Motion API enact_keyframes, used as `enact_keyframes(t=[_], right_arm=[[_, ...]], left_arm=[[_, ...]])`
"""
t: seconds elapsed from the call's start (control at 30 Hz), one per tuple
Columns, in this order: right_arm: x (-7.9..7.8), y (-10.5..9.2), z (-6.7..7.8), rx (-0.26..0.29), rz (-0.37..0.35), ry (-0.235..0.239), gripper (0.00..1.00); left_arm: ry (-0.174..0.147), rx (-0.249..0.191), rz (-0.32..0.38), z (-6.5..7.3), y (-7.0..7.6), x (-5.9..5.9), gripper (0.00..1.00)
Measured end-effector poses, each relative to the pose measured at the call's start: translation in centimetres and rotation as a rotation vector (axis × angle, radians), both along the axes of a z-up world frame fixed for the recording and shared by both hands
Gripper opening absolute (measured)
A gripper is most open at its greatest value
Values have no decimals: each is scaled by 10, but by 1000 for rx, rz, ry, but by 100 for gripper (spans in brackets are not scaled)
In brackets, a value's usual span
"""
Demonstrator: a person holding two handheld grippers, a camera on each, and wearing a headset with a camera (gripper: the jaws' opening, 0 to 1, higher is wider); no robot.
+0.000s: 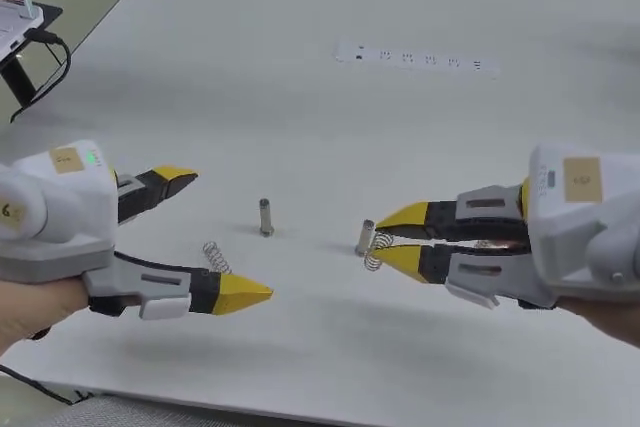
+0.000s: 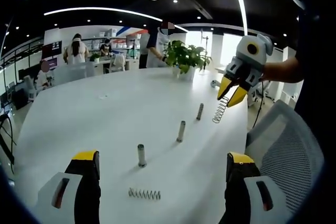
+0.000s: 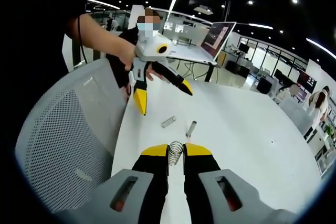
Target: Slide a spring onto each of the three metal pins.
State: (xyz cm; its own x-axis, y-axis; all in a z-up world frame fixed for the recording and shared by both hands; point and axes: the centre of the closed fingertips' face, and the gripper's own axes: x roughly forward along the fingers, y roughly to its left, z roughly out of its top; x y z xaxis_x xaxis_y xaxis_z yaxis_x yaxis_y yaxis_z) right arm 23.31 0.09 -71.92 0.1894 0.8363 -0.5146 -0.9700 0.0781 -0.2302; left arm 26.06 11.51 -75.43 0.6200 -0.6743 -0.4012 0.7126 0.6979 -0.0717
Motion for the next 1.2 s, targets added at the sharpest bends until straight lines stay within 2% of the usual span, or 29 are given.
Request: enact_keyframes(t=[0.17,0.27,0.47,0.53,0.7,0.87,1.2], right_arm=[[3,0,-2,-26,8,-19,7],[7,0,-3,-30,3,-17,7],[23,-4,-9,-61,-25,-1,7],[32,-6,-11,-70,-33,-13,7],[46,-5,-7,-47,-61,-12,7],[57,-2,-9,-47,-90,-16,7],[69,4,-15,-17,-138,31,7]], left_arm=[[-1,-6,5,2,1,2,98],[-8,5,18,3,4,3,98],[-9,16,35,2,10,3,98],[-4,6,42,1,11,3,98],[-12,18,60,2,15,4,98],[-7,0,75,3,18,4,98],[5,8,87,-1,22,-1,98]])
